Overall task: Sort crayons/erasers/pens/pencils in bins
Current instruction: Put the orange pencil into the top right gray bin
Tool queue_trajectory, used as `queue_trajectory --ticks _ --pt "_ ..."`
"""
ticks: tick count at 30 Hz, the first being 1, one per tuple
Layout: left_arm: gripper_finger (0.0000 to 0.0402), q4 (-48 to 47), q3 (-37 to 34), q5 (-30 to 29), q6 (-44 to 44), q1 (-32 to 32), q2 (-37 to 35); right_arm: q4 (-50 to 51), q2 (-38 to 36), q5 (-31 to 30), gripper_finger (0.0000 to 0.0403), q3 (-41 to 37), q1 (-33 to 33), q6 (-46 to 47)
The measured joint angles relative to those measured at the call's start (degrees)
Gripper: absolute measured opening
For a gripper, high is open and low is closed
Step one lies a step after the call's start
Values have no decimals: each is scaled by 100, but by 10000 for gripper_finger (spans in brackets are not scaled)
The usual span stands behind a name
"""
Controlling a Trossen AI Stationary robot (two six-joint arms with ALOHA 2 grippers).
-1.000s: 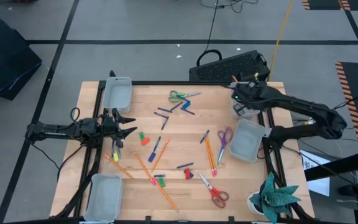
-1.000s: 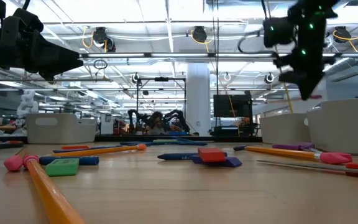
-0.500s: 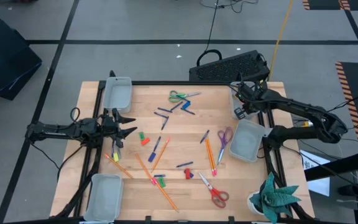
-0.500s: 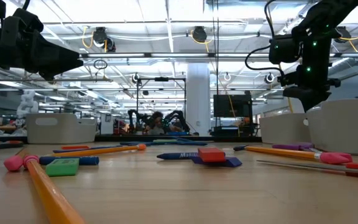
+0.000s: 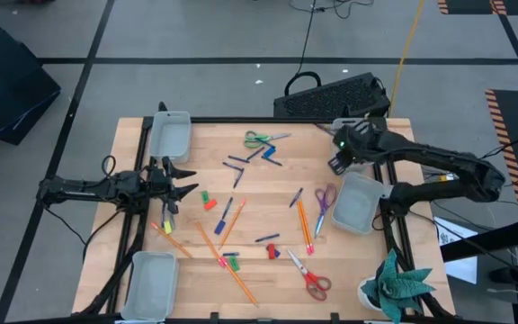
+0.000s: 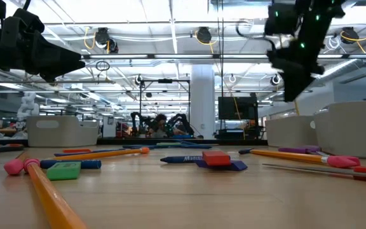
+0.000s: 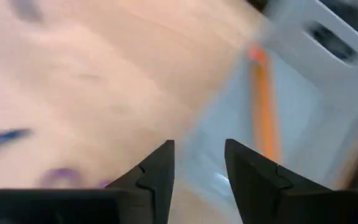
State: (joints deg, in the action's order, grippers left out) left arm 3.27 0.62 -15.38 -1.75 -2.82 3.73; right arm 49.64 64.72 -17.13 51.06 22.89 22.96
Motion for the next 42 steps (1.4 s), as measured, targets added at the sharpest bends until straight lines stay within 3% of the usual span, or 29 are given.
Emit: queue_trajectory --ticks 7,14,22,42 --pt "198 0 0 -2 2 -1 -1 -334 951 100 121 440 -2071 1442" --pt "198 0 0 -2 0 -1 -1 -315 2687 572 120 1153 -3060 2742" --pt "198 0 -1 0 1 1 2 -250 3734 975 120 1470 -3095 3510" --pt "198 0 0 -1 0 1 1 -465 3764 1118 120 1124 -2960 4253"
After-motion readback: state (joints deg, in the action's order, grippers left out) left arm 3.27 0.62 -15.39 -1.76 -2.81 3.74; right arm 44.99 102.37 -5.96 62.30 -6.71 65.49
